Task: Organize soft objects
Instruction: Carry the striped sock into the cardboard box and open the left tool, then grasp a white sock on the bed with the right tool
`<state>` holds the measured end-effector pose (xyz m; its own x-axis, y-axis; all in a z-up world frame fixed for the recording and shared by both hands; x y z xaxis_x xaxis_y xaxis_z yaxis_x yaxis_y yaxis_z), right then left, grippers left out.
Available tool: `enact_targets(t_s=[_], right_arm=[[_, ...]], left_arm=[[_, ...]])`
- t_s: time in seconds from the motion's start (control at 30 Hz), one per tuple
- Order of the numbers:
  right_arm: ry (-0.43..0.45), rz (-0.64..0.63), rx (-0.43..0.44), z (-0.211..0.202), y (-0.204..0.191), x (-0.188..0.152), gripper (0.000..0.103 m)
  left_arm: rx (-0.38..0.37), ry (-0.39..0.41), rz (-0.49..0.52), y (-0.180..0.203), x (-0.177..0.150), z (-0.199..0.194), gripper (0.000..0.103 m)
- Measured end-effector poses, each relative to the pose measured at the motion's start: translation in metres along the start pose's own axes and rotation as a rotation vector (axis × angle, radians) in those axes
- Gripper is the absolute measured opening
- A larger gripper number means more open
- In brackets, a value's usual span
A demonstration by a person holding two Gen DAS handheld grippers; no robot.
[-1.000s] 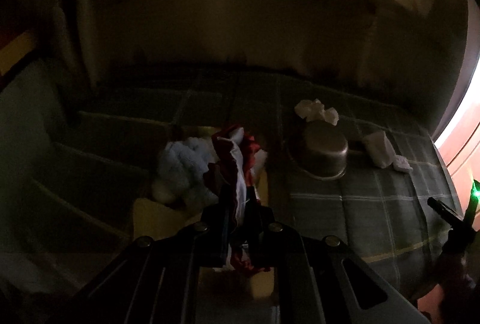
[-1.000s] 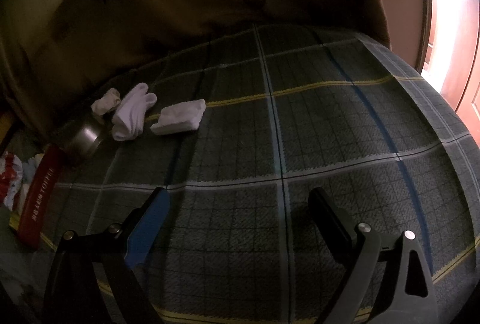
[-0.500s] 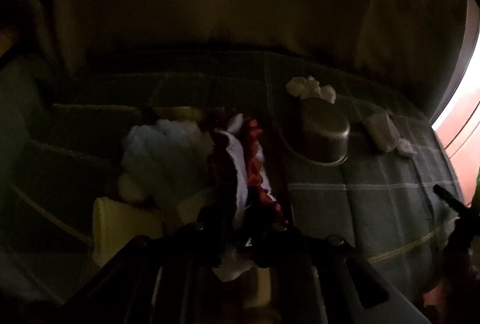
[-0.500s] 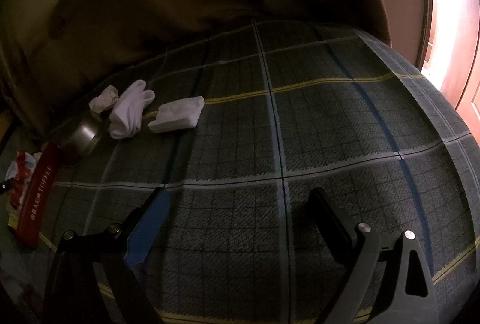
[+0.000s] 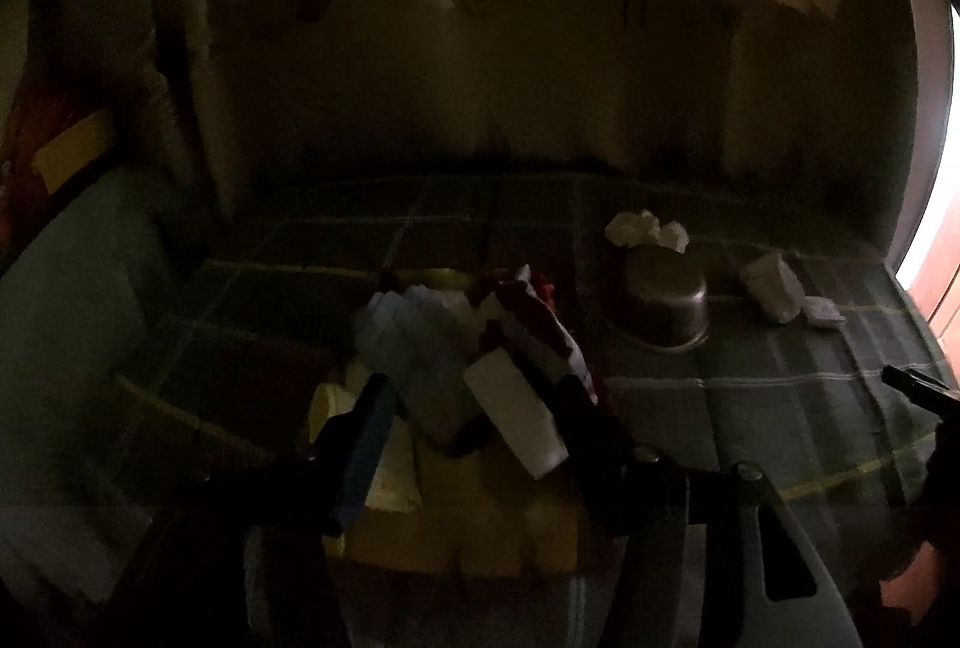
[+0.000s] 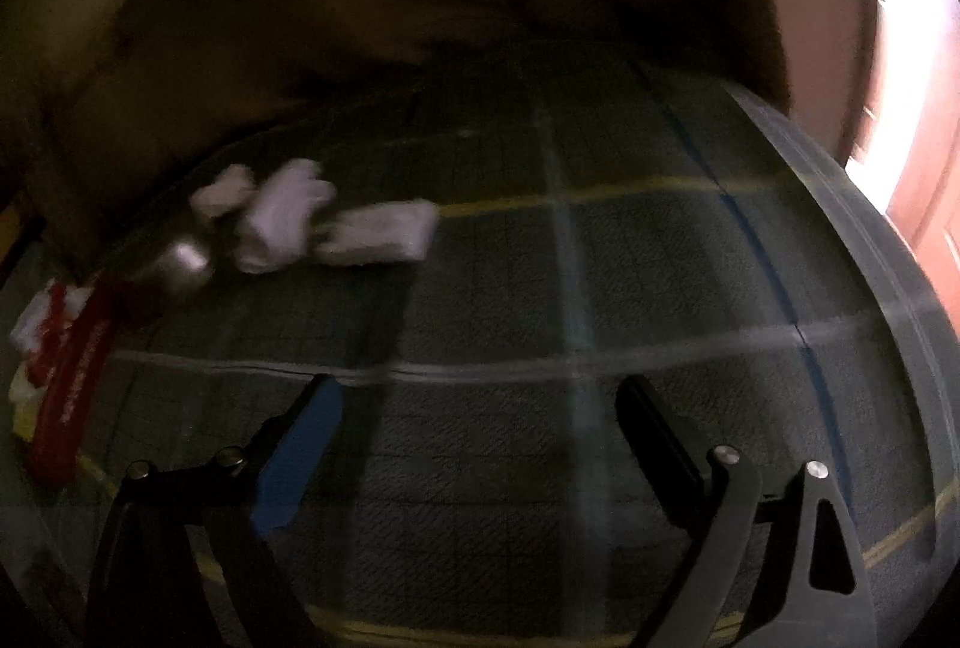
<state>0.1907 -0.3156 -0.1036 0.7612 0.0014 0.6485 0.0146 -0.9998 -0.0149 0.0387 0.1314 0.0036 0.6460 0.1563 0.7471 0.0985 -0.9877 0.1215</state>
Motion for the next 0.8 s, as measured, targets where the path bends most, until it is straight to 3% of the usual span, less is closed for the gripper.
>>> enact_targets(t_s=[0.13, 0.27, 0.7, 0.73, 0.8], right_arm=[[0.011, -0.119, 0.095, -0.016, -0.051, 0.027, 0.089], [-0.015, -0.198, 0.14, -0.007, -0.104, 0.054, 0.089], [-0.09, -0.302, -0.005, 0.065, -0.165, 0.077, 0.087], [-0.105, -0.306, -0.011, 0.069, -0.165, 0.077, 0.085], [-0.132, -0.315, -0.032, 0.079, -0.165, 0.075, 0.068]], left_arm=[[0.001, 0.023, -0.018, -0.001, -0.017, -0.02, 0.057], [0.006, 0.018, -0.047, -0.007, -0.037, -0.033, 0.057], [0.036, -0.005, -0.133, -0.046, -0.068, -0.039, 0.057], [0.036, -0.009, -0.138, -0.048, -0.07, -0.037, 0.057], [0.036, -0.025, -0.138, -0.05, -0.073, -0.033, 0.057]])
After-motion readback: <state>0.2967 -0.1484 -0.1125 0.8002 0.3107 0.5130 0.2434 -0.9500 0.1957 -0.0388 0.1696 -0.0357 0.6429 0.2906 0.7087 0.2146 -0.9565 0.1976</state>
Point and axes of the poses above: each gripper's, at about its wrist camera, not at the fingertips, and z roughly the way its jaws point, y to its right, x to its top, the point moved 5 cm from there along z, roughly the way its jaws point, and after that the axes turned 14 degrees about -x, right-handed, at the moved point
